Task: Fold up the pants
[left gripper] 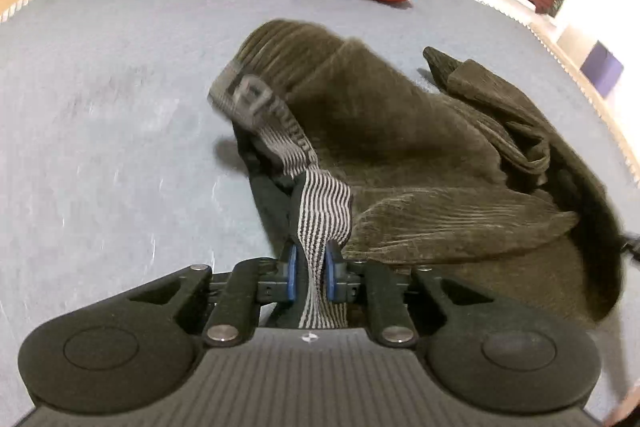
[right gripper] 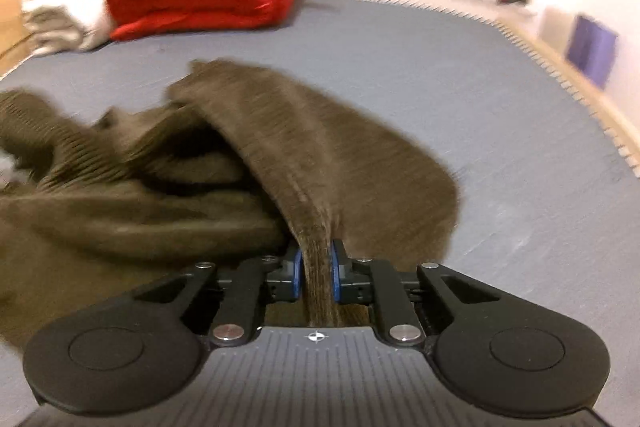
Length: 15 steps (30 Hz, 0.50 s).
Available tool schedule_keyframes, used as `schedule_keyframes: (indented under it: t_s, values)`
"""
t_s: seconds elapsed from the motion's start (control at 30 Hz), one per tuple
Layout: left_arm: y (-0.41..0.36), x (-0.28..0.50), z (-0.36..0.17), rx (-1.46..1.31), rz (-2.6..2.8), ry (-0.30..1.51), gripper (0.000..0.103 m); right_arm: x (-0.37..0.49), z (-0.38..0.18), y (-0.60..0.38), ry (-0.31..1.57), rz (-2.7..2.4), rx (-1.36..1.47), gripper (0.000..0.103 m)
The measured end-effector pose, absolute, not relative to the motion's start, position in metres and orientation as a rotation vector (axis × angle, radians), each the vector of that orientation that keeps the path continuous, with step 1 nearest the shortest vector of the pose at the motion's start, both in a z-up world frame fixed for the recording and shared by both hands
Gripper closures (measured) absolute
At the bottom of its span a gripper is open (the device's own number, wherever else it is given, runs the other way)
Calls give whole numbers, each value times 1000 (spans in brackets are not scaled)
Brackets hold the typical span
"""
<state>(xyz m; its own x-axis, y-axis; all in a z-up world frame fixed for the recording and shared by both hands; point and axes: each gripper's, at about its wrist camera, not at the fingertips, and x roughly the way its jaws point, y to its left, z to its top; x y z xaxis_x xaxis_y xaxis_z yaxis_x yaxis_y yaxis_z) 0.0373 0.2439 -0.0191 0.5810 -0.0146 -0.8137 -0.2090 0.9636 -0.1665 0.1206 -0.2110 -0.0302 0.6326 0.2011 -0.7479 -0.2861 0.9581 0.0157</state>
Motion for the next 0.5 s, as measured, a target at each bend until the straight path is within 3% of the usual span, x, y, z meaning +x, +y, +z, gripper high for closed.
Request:
schedule_keyframes:
  t_s: [0.1,0.2,0.27,0.33,0.37,0.5]
  values:
    - [232,36,-24,-221,78,984,86,109,-37,-201,891,337,-173,88]
    - [236,47,-33,-270,82,1014,71,106,-42,-195,889,343,-229,88]
    - [240,55,-39,-334,77,1006,43,111,-42,-196,881,335,-224,78]
    - [245,65,-45,-385,60,1010,31,116,-41,-196,865,319,-213,65]
    - [245,72,-50,-397,43,1018,25,119,-41,-196,852,312,-211,58]
    - [238,91,-68,-355,56,1051,19,131,-46,-189,826,294,-231,53]
